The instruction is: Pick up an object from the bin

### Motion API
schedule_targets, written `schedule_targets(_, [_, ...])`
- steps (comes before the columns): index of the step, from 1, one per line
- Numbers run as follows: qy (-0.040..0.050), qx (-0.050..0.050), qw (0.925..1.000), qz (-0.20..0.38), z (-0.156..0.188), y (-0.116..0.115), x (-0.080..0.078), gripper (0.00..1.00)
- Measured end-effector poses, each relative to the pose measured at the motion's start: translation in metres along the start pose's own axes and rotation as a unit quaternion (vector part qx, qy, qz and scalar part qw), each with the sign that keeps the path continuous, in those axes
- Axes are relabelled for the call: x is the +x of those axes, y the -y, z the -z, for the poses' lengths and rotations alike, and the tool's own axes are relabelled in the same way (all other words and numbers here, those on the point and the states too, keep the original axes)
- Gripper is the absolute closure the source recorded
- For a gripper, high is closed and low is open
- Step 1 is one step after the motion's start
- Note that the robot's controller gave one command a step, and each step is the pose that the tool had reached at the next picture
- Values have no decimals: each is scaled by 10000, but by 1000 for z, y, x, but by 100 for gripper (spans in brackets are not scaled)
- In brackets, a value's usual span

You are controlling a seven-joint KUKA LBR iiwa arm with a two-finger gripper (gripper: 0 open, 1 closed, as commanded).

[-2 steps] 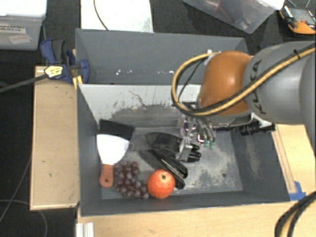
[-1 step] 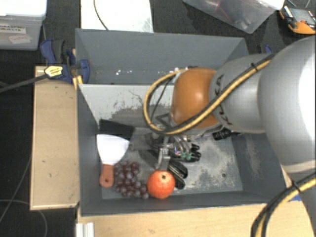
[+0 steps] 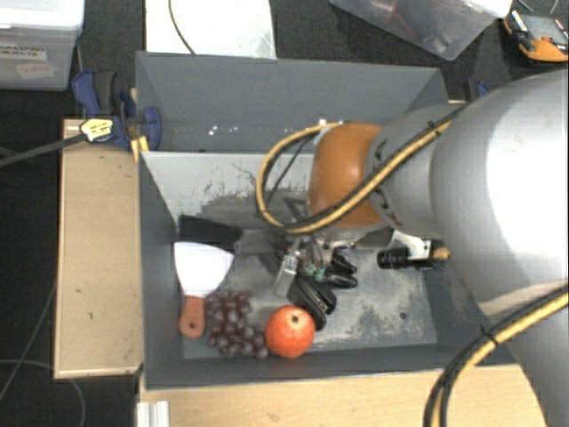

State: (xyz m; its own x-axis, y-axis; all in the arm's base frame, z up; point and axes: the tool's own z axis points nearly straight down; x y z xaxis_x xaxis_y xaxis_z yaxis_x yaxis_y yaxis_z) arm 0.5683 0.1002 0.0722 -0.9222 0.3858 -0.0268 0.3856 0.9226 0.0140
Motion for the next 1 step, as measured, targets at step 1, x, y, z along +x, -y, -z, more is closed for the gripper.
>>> schedule_targets(1, [-24, -10, 10000, -25, 2, -14, -8, 100])
